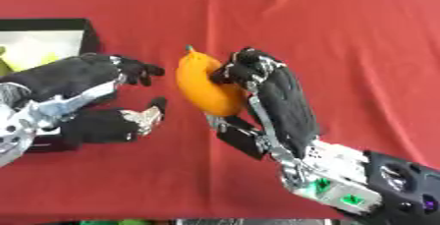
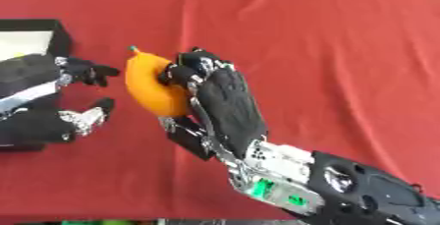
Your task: Pick up the objects with one hand, pass them to the other hand, and then place them into the box on the other side of the table.
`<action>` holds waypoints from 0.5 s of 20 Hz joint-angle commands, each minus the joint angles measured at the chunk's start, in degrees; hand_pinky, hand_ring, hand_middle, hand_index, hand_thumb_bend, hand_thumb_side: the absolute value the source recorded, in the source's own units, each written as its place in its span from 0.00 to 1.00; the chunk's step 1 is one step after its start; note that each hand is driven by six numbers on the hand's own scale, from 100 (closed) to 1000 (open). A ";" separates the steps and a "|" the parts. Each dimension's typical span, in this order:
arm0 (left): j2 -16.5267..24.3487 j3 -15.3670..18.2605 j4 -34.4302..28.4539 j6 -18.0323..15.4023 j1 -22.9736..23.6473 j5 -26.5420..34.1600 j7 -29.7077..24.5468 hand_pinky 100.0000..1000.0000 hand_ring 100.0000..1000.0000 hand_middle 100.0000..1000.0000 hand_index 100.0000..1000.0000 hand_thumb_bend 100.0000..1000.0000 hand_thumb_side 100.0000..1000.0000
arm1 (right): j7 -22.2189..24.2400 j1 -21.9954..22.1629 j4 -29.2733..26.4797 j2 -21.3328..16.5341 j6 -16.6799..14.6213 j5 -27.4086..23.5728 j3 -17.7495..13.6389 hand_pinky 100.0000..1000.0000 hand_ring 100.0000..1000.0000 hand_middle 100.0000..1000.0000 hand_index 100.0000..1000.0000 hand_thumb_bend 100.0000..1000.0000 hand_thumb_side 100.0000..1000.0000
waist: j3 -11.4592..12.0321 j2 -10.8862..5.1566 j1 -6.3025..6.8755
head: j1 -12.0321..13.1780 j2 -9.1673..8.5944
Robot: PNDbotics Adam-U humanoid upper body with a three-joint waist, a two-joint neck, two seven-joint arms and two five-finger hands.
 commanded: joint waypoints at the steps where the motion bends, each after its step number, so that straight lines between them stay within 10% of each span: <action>1: 0.50 0.77 -0.35 0.12 -1.56 -0.99 -0.42 0.91 0.78 0.74 0.98 0.00 0.70 | -13.65 -0.83 -0.89 -0.28 12.64 0.89 0.07 0.21 0.53 0.29 0.42 0.01 0.00 | -0.10 -0.78 0.32 | -0.04 0.00; 10: -1.80 0.02 -0.35 0.59 -4.03 -0.68 0.65 0.91 0.78 0.74 0.99 0.00 0.65 | -13.65 -0.98 -0.89 -0.02 11.25 2.99 1.29 0.22 0.53 0.29 0.42 0.02 0.00 | -0.10 -0.58 0.43 | -0.28 -0.51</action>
